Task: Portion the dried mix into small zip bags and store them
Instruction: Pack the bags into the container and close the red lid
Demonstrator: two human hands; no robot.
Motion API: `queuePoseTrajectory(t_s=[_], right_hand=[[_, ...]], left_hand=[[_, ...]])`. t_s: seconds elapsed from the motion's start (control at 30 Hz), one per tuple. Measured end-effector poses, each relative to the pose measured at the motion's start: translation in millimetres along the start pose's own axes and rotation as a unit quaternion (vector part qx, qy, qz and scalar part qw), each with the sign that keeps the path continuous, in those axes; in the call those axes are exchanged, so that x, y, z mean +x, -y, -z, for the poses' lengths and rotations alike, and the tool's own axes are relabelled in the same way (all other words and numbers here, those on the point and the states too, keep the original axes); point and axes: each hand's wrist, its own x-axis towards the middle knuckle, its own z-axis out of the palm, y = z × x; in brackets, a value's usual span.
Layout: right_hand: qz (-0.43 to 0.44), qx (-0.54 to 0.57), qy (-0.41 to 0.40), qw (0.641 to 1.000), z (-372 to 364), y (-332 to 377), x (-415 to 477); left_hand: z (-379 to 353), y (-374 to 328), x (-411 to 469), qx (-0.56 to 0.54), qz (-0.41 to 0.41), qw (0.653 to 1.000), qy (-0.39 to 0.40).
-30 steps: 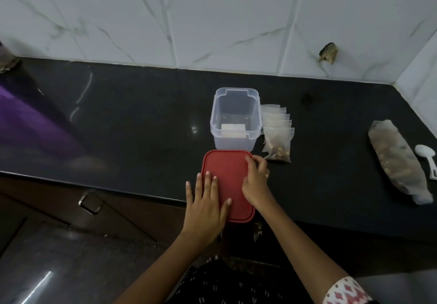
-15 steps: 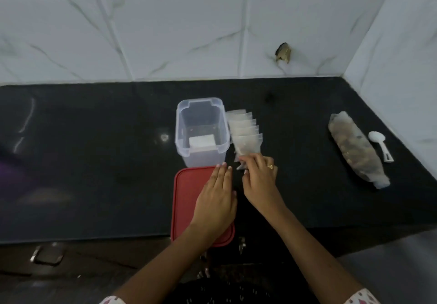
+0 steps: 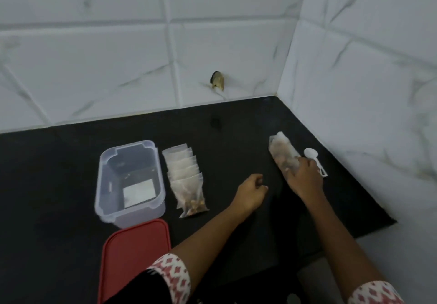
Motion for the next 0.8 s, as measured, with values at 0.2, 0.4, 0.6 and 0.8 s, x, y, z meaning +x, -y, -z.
queuePoseTrajectory(t_s=[0.2,0.4,0.6,0.8], right_hand=[[-0.032,-0.025,0.103,0.994,-6,-33,27],[-0.043,0.101,0.165,0.98,-12,-35,46],[-0.07,0.235,0.204,0.948,-2,-23,40],[-0.028,0.29,0.196,0.936,26,25,30]], left_hand=[[-37,-27,56,-0.15,0.095,0.984,0.028],[-49,-38,76,-0.249,0.103,0.96,0.068],[-34,-36,76,-0.282,0.12,0.949,0.069],[8,-53,54,-0.308,0.051,0.949,0.039]])
